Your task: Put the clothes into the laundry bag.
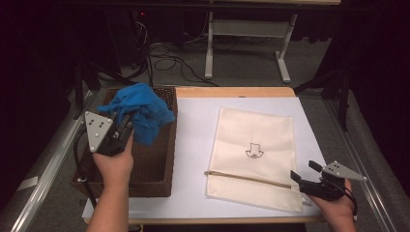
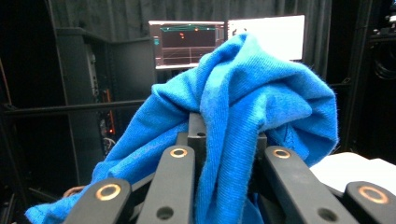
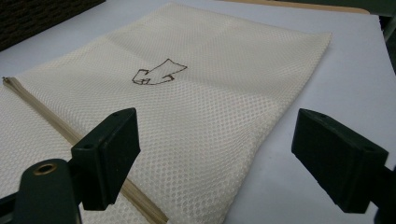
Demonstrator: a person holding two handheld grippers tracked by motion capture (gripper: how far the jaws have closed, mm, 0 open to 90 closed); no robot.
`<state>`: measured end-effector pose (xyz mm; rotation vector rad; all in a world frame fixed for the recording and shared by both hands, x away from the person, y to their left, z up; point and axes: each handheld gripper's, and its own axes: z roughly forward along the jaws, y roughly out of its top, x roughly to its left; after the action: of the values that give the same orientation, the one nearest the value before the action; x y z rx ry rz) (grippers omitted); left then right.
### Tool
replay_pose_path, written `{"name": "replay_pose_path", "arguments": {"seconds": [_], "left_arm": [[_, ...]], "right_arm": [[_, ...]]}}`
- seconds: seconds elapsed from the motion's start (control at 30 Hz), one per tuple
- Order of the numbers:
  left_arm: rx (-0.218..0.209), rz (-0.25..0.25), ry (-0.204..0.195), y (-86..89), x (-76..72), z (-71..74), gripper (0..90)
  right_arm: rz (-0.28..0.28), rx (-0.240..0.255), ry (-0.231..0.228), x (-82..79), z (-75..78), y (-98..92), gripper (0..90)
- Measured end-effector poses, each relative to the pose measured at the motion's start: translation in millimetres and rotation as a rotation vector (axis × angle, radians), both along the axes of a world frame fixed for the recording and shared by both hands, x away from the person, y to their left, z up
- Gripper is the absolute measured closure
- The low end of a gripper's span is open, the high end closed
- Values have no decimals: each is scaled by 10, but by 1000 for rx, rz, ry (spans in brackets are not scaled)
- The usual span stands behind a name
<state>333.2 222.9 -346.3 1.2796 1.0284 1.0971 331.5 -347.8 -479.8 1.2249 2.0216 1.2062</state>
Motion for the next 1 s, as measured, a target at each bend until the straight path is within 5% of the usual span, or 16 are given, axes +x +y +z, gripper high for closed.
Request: {"name": "replay_pose_path", "arguments": {"seconds": [1.0], "left_arm": [[-1, -209, 11, -801, 73, 18, 800]], "right_arm": [[5, -3, -8, -3, 8, -3, 158]]}}
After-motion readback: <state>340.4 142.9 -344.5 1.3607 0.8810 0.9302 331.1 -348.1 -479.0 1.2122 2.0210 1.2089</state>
